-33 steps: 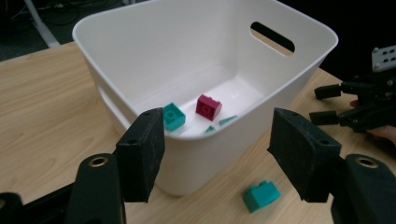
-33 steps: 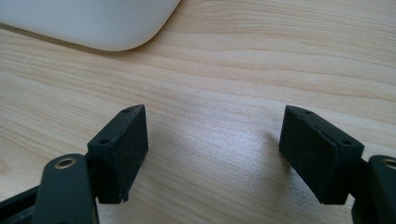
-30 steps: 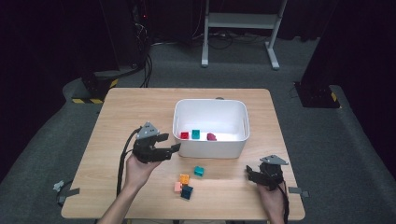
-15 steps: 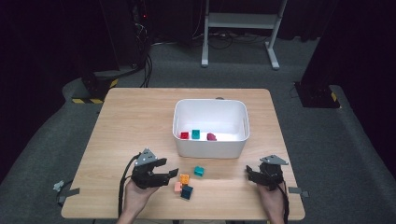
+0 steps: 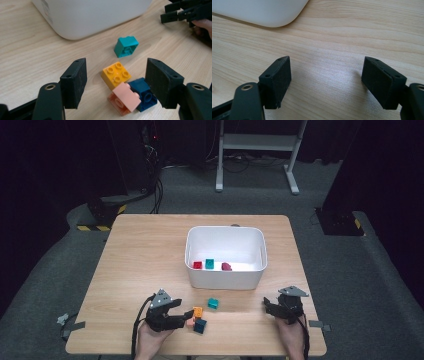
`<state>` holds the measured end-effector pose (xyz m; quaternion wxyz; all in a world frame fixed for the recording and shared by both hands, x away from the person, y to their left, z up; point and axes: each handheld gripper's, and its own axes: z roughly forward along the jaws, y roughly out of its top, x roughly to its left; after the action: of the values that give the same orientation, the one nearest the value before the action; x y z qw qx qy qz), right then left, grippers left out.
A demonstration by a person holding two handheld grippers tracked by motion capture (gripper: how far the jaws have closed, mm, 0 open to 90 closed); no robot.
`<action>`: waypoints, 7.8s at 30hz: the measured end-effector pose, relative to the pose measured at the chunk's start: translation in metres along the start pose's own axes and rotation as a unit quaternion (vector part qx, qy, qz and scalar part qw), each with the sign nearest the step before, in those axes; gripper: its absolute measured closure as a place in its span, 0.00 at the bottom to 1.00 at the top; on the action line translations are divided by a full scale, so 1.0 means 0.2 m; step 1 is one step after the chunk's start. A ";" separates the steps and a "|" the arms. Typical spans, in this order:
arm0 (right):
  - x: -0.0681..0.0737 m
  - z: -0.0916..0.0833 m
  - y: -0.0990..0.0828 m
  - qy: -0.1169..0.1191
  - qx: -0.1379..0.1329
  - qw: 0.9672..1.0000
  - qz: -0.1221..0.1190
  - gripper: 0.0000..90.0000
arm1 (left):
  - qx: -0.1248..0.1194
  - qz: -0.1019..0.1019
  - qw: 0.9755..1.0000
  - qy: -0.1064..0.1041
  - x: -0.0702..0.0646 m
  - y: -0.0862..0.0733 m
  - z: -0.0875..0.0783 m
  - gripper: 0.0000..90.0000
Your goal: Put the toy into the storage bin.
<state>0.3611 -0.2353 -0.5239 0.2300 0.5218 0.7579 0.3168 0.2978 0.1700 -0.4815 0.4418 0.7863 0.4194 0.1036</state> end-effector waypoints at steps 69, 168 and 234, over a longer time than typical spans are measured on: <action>0.00 0.00 0.00 0.000 0.001 1.000 0.000 0.26 | -0.011 0.016 1.000 -0.016 0.04 -0.07 -0.02 0.74; 0.00 0.00 0.00 0.000 0.000 1.000 0.000 0.26 | -0.044 0.027 0.999 -0.007 0.16 0.94 0.21 0.63; 0.00 0.00 0.00 0.000 0.001 1.000 0.002 0.26 | 0.010 0.052 0.998 -0.026 0.07 0.08 0.08 0.34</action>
<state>0.3605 -0.2352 -0.5239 0.2291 0.5234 0.7572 0.3166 0.3239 0.1663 -0.4813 0.4384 0.8139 0.3675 0.1016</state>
